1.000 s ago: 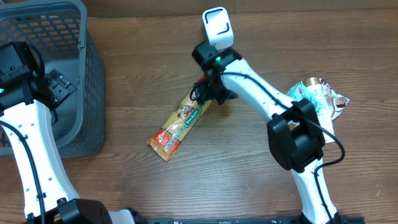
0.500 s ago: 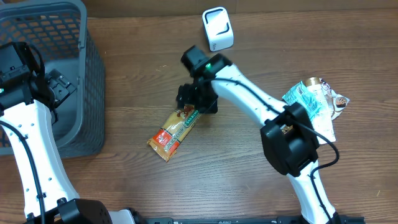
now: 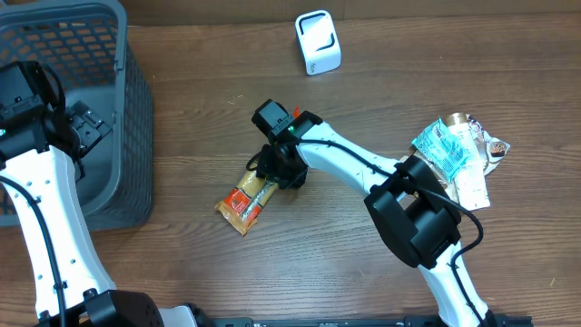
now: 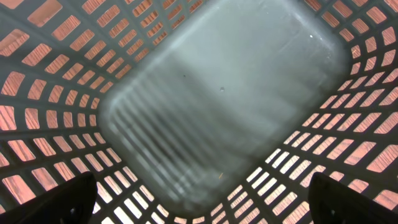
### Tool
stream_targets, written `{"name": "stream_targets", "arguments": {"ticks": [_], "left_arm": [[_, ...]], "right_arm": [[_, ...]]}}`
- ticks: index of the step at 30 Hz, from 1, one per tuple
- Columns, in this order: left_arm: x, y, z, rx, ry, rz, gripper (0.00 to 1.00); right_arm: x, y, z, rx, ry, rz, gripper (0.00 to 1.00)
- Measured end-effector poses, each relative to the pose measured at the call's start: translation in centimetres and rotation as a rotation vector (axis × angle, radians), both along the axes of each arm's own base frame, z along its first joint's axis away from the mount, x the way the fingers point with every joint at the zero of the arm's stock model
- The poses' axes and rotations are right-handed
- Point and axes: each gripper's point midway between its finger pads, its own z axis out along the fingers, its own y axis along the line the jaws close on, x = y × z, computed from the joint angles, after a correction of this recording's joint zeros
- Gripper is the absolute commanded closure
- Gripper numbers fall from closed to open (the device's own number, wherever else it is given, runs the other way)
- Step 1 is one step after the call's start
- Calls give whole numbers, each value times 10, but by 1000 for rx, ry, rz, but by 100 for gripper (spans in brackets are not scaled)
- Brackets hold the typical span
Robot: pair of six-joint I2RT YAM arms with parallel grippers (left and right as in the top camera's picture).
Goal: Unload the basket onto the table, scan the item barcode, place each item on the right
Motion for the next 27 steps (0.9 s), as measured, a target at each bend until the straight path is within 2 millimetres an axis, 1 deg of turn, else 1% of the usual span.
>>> {"name": "stream_targets", "arguments": {"ticks": [1, 2, 6, 7, 8, 10, 11, 14, 15, 16, 17, 18, 21, 24, 27], "left_arm": [[0, 0, 0, 0, 0, 0, 0], [0, 0, 0, 0, 0, 0, 0], [0, 0, 0, 0, 0, 0, 0], [0, 0, 0, 0, 0, 0, 0], [0, 0, 0, 0, 0, 0, 0], [0, 0, 0, 0, 0, 0, 0], [0, 0, 0, 0, 0, 0, 0], [0, 0, 0, 0, 0, 0, 0], [0, 0, 0, 0, 0, 0, 1], [0, 0, 0, 0, 0, 0, 0], [0, 0, 0, 0, 0, 0, 0], [0, 0, 0, 0, 0, 0, 0], [0, 0, 0, 0, 0, 0, 0], [0, 0, 0, 0, 0, 0, 0], [0, 0, 0, 0, 0, 0, 0]], "right_arm": [[0, 1, 1, 2, 0, -5, 79], [0, 1, 3, 5, -5, 1, 82], [-1, 0, 5, 5, -23, 59, 82], [-2, -3, 7, -3, -23, 80, 83], [-4, -7, 7, -16, -16, 101, 87], [-13, -20, 9, -57, 14, 168, 89], [-18, -29, 11, -83, 33, 200, 92], [-27, -62, 22, -200, 86, 290, 96], [-27, -71, 26, -237, 94, 309, 96], [-27, -86, 33, -306, 102, 335, 96], [-25, -94, 38, -347, 100, 355, 96], [-22, -106, 45, -410, 93, 371, 96], [-8, -132, 65, -571, 27, 415, 96], [5, -143, 68, -671, -37, 431, 96], [12, -149, 56, -778, -62, 475, 96]]}}
